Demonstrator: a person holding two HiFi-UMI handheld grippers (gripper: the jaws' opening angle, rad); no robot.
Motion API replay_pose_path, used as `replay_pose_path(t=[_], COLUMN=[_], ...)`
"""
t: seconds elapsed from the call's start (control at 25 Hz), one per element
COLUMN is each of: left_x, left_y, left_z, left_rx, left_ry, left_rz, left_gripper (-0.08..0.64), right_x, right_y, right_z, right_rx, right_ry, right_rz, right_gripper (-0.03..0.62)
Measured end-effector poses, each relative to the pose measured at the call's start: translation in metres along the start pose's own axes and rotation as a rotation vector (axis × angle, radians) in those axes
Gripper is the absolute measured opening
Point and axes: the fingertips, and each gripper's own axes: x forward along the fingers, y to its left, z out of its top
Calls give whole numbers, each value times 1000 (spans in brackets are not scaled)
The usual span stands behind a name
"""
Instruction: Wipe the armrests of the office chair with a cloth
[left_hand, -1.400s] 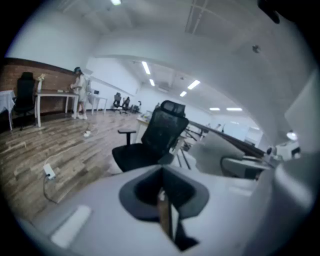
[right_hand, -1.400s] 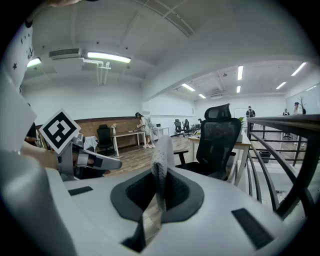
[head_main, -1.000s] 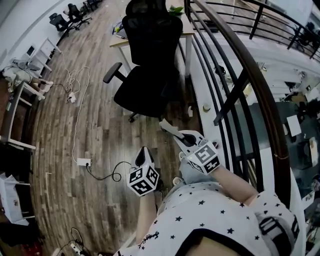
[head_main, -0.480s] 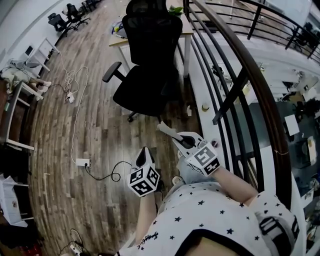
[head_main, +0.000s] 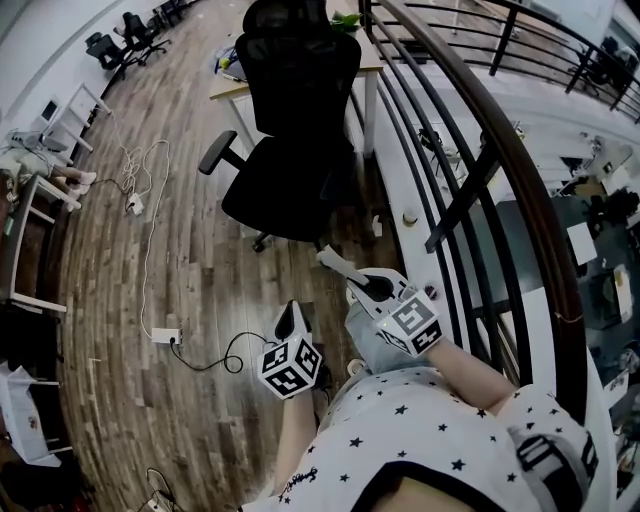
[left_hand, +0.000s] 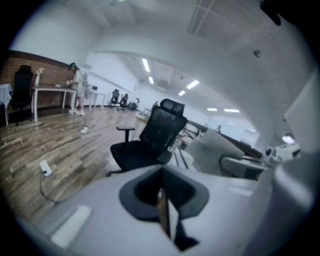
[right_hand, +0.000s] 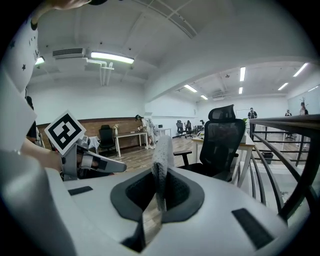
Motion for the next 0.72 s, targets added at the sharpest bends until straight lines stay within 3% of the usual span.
replay_pose_path(t=[0.72], left_x=[123], left_y=[28], left_z=[61], left_rx=[8], left_ry=[41], left_rz=[-9], left_gripper=[8], right_x=[105], right_y=[-106], right_z=[32], right_rx=[27], right_ry=[-4], right_rz=[-50], right_gripper=[26])
